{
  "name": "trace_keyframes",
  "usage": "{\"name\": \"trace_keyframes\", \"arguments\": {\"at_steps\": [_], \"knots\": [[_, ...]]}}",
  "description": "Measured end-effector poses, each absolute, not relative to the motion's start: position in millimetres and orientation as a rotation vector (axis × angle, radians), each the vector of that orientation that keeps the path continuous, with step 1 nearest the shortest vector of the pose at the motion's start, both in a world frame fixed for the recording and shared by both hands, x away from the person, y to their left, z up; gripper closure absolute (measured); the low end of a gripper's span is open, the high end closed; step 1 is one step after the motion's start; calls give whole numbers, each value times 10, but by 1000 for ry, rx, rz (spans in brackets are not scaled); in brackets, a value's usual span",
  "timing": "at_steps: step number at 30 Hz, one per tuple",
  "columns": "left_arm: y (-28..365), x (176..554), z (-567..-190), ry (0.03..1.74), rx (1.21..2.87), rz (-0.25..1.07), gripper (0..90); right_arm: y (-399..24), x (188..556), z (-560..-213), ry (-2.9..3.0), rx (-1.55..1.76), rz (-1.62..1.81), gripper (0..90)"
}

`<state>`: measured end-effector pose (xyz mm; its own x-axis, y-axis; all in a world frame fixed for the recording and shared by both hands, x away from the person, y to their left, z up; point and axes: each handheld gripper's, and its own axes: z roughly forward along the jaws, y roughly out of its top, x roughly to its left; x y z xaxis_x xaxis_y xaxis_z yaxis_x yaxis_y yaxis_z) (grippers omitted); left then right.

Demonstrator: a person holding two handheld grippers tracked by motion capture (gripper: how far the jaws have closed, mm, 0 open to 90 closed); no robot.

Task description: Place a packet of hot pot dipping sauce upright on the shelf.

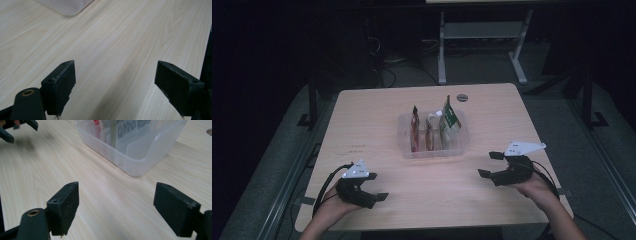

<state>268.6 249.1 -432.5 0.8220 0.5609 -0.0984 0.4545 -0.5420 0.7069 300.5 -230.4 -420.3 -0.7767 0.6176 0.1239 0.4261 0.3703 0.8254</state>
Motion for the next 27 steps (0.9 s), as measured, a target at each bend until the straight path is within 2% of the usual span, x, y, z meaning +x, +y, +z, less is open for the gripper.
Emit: {"name": "trace_keyframes", "arguments": {"at_steps": [12,27], "knots": [[2464,2691,-4470,687,2344,194,169,-2384,3025,-4383,2463,936,1255,170],[2425,2684,-4481,665,2334,181,169,-2336,3007,-4383,2466,897,1254,156]]}}
